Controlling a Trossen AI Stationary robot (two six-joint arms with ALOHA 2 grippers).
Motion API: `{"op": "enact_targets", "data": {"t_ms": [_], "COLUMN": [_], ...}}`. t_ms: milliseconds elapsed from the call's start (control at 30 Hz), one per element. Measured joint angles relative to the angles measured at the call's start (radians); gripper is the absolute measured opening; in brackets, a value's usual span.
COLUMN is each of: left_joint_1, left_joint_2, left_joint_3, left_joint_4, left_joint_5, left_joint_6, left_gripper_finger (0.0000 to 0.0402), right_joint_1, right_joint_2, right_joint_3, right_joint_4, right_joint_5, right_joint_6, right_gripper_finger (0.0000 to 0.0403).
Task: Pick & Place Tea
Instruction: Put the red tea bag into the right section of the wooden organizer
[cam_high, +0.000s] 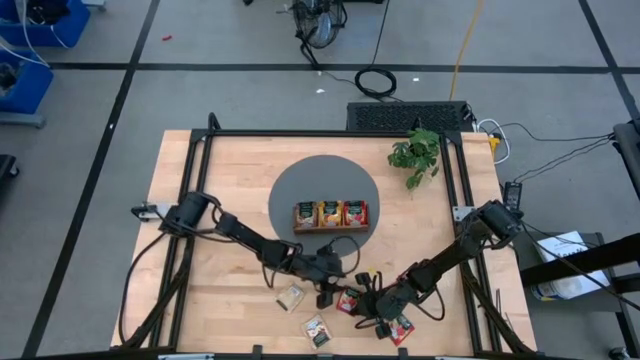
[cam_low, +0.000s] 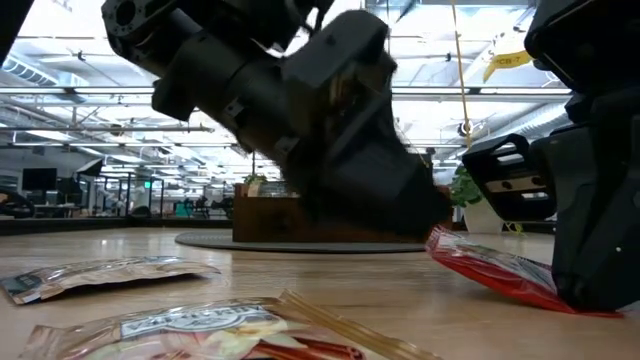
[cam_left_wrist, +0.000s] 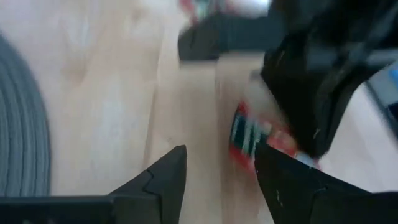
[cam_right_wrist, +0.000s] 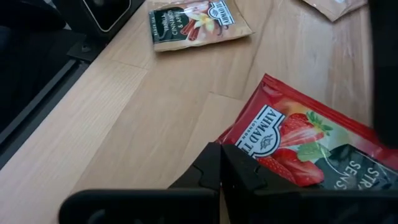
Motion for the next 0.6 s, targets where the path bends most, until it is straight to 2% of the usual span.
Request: {"op": "enact_targets", "data": {"t_ms": [167, 433, 600], "left_joint_1": [-0.001, -0.001, -0.007], "left_joint_2": [0.02, 0.023, 0.023], "left_joint_3": [0.038, 0.04, 0.04], "left_joint_4": [-0.075, -0.076, -0.037], "left_joint_5": [0.022, 0.081, 0.114], "left_joint_6": [-0.044, -0.096, -0.062], "left_gripper_finger": [0.0191, 0.0191, 0.0191], "right_joint_1": [0.0, 0.0, 0.0], "right_joint_2": [0.0, 0.001, 0.001], "right_joint_3": [-0.001, -0.002, -0.002], "right_joint_4": [0.001, 0.002, 0.002], "right_joint_5": [-0.007, -0.01, -0.011], "right_joint_6": [0.003, 0.006, 0.006], "right_gripper_finger": [0.0, 0.0, 0.0]}}
